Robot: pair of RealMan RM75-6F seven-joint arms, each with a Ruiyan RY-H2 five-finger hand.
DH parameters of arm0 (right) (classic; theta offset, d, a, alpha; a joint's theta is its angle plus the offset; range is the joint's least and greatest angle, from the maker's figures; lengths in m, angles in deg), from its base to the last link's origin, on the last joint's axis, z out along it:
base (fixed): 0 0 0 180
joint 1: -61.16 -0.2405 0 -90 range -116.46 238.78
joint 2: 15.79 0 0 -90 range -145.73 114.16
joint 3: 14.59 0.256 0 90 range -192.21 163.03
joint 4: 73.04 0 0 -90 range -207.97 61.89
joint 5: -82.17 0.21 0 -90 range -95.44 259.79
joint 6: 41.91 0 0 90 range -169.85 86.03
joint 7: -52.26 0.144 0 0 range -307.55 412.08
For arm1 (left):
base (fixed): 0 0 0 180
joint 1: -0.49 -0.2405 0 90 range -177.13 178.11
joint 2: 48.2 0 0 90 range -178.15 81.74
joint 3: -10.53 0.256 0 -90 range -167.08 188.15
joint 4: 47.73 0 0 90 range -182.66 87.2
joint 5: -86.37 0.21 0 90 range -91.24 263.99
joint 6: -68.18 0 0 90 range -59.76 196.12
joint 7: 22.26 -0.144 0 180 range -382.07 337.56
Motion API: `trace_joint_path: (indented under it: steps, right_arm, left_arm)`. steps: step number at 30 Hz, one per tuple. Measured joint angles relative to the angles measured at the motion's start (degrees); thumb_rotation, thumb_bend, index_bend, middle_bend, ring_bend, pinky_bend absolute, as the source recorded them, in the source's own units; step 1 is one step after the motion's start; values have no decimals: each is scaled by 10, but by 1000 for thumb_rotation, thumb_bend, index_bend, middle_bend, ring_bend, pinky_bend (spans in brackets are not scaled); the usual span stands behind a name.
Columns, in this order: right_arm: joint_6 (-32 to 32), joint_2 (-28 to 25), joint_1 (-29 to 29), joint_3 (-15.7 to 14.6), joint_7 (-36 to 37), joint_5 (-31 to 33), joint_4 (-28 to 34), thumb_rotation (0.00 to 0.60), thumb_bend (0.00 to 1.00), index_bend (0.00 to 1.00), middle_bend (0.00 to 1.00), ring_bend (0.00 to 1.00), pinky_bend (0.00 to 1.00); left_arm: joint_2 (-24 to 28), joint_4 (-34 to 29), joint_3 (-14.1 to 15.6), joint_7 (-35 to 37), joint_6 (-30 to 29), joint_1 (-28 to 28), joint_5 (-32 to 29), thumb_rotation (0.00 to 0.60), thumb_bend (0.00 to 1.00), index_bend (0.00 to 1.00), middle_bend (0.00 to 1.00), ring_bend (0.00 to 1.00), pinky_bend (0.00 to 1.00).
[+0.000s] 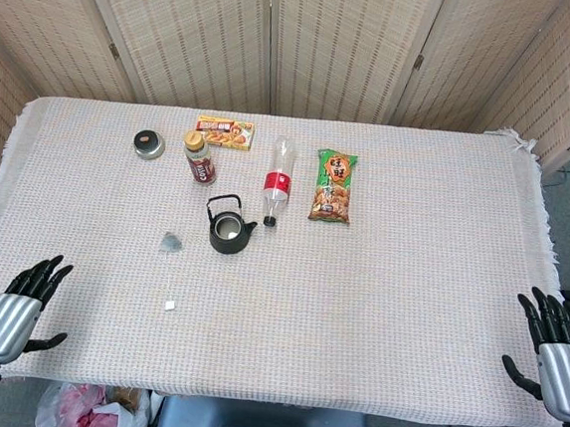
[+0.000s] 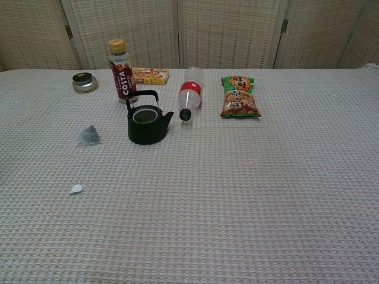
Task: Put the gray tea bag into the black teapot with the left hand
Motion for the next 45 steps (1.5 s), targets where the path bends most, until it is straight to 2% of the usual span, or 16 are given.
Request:
trace_joint_path:
  steps: [8, 13, 14, 15, 18, 19, 21, 23, 25, 35, 41, 45]
  right_arm:
    - [-5, 1, -4, -2, -7, -5, 1, 600, 185, 0, 0, 0, 0]
    - [5, 0, 0, -6, -2, -16, 2, 600, 185, 0, 0, 0, 0]
    - [7, 0, 0, -7, 0, -20, 2, 600, 185, 0, 0, 0, 0]
    - [8, -1, 1, -8, 1, -23, 3, 600, 185, 0, 0, 0, 0]
    - [11, -1, 0, -10, 4, -34, 4, 600, 186, 0, 0, 0, 0]
    - [9, -1, -2, -11, 4, -37, 4, 600, 185, 0, 0, 0, 0]
    - [4, -1, -5, -12, 2, -39, 5, 600, 185, 0, 0, 0, 0]
    - [-4, -2, -9, -14, 1, -43, 6, 600, 186, 0, 0, 0, 0]
    - [-7, -3, -12, -16, 1, -49, 7, 600, 185, 0, 0, 0, 0]
    - [9, -11, -9, -28, 23, -76, 2, 600, 185, 0, 0, 0, 0]
    - [10, -13, -9, -33, 32, -83, -4, 600, 185, 0, 0, 0, 0]
    - [12, -15, -9, -34, 35, -84, -6, 600, 186, 0, 0, 0, 0]
  left_arm:
    - [3, -4, 3, -2, -3, -3, -1, 600, 30, 0, 0, 0, 163]
    - [0, -3, 9, 1, -23, -7, 32, 600, 30, 0, 1, 0, 183]
    - [-2, -2, 10, 0, -27, -7, 37, 600, 30, 0, 57, 38, 241]
    - [-4, -1, 11, -4, -31, -8, 42, 600, 30, 0, 209, 158, 358]
    - [-8, -6, 10, -26, -39, -8, 49, 600, 30, 20, 809, 653, 778]
    - [-7, -10, 9, -34, -38, -5, 54, 600, 30, 54, 922, 764, 870]
    - [-7, -24, 6, -51, -29, 3, 61, 600, 30, 140, 996, 886, 964]
    - [-7, -34, 3, -67, -14, 11, 58, 600, 30, 204, 1000, 960, 999]
    - [-7, -53, 1, -81, 12, 22, 50, 600, 30, 239, 1000, 994, 1000]
    - [-31, -131, -17, -145, 152, 88, -35, 600, 42, 330, 1000, 1000, 1000]
    - [-60, -160, -45, -202, 220, 137, -134, 600, 134, 357, 1000, 1000, 1000]
    - [-92, -160, -71, -229, 255, 183, -181, 600, 249, 408, 1000, 1000, 1000]
